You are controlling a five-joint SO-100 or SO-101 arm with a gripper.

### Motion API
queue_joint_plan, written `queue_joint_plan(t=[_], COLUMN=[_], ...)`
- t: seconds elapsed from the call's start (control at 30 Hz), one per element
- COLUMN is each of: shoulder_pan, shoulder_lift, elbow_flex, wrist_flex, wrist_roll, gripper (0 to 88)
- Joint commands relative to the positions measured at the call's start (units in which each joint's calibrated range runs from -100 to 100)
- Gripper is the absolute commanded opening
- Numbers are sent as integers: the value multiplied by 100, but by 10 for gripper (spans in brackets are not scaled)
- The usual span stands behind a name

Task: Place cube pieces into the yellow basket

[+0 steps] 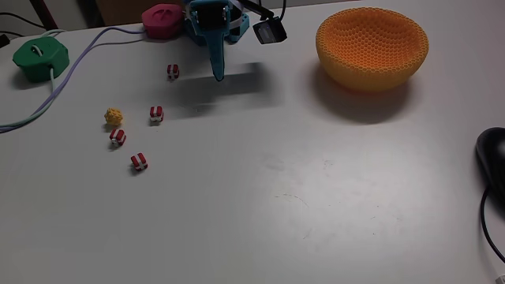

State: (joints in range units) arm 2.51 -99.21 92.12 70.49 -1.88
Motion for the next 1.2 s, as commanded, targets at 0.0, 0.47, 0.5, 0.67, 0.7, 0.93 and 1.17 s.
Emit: queue_joint_plan(t=[0.0, 0.47, 0.5, 0.67, 0.7, 0.93, 1.17], shoulder_pan=[364, 736, 848, 1286, 1314, 1529, 1976], shoulder_lift=[-79, 2459, 3188, 5499, 5755, 6635, 7544], elbow_flex=[18, -1764, -2370, -4036, -3978, -3381, -3352], wrist_flex=[-99, -1202, -1515, -1758, -1915, -2627, -3192], wrist_roll=[-1021, -2642, -2838, -3287, -3448, -4269, -4054], gripper=[0, 1, 46, 298, 322, 339, 311])
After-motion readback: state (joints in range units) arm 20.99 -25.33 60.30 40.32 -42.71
